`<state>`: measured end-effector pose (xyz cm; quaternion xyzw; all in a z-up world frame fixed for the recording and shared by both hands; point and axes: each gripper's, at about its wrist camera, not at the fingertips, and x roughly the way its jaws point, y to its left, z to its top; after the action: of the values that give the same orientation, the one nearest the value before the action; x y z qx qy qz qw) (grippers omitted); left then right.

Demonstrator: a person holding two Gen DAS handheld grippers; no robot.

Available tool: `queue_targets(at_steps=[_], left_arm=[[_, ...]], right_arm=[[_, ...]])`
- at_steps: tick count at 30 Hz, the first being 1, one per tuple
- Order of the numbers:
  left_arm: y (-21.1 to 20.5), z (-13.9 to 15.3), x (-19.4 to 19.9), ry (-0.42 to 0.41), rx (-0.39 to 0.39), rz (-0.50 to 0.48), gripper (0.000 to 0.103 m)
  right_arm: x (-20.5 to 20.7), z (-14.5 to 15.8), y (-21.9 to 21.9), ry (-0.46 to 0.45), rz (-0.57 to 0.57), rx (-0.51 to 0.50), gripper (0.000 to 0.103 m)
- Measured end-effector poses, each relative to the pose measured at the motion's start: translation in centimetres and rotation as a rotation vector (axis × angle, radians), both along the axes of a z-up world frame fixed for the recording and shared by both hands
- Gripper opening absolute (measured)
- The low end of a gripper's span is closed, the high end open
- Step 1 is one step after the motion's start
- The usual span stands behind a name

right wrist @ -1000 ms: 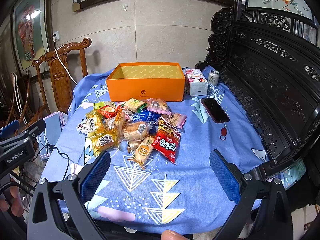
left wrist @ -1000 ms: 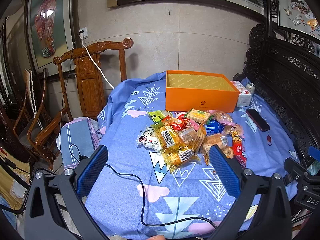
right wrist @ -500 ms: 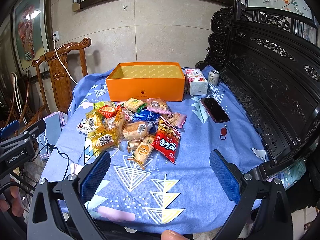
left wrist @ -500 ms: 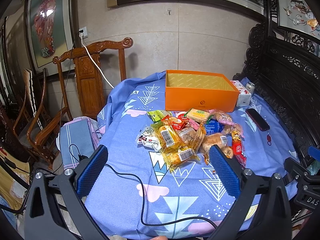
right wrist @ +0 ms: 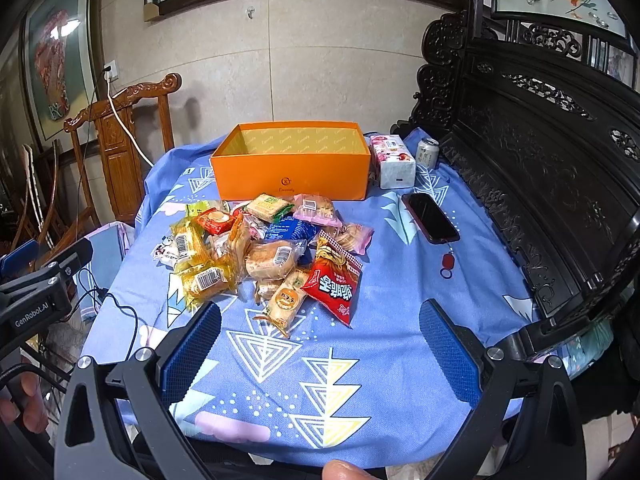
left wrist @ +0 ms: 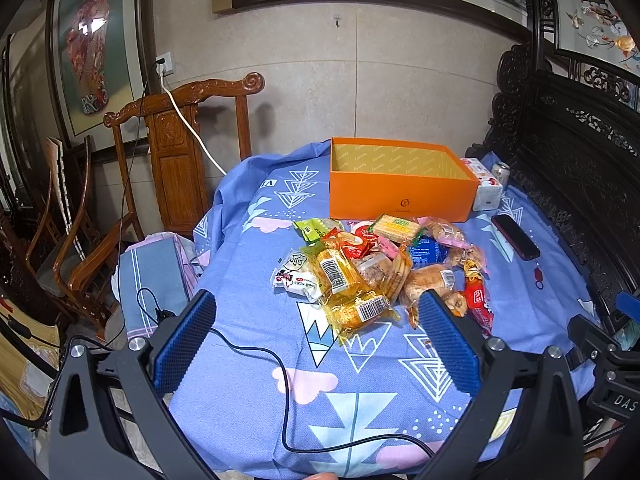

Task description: Organize snacks

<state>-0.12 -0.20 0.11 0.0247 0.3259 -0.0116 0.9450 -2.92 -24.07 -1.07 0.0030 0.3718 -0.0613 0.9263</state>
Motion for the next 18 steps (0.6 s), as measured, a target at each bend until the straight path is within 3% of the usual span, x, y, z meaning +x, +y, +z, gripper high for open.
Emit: queue_targets(at_steps=[8,12,16,18], left_arm=[[0.0,-1.6,1.3,0.017,-0.002,-0.013,0.099],[0.2,-3.1,2.8,0.015,0.018,-0.032,0.099],[0.8,-6.6,5.0,0.073,0.017,-0.047,0.099],[1.2,-8.2,5.8,0.096,0.006,-0.050,0.099]], right_arm=[[1.2,-0.2,0.3,0.008,0.014,-0.007,0.100],[2.1,-1.0,0.1,-0.032,0.016,-0.079,0.100],[3.6,-4.0,-0.6,-0.045,0.030,-0.179,0.100],[4.8,-5.8,-1.5,-0.020,0.035,-0.165,0.100]])
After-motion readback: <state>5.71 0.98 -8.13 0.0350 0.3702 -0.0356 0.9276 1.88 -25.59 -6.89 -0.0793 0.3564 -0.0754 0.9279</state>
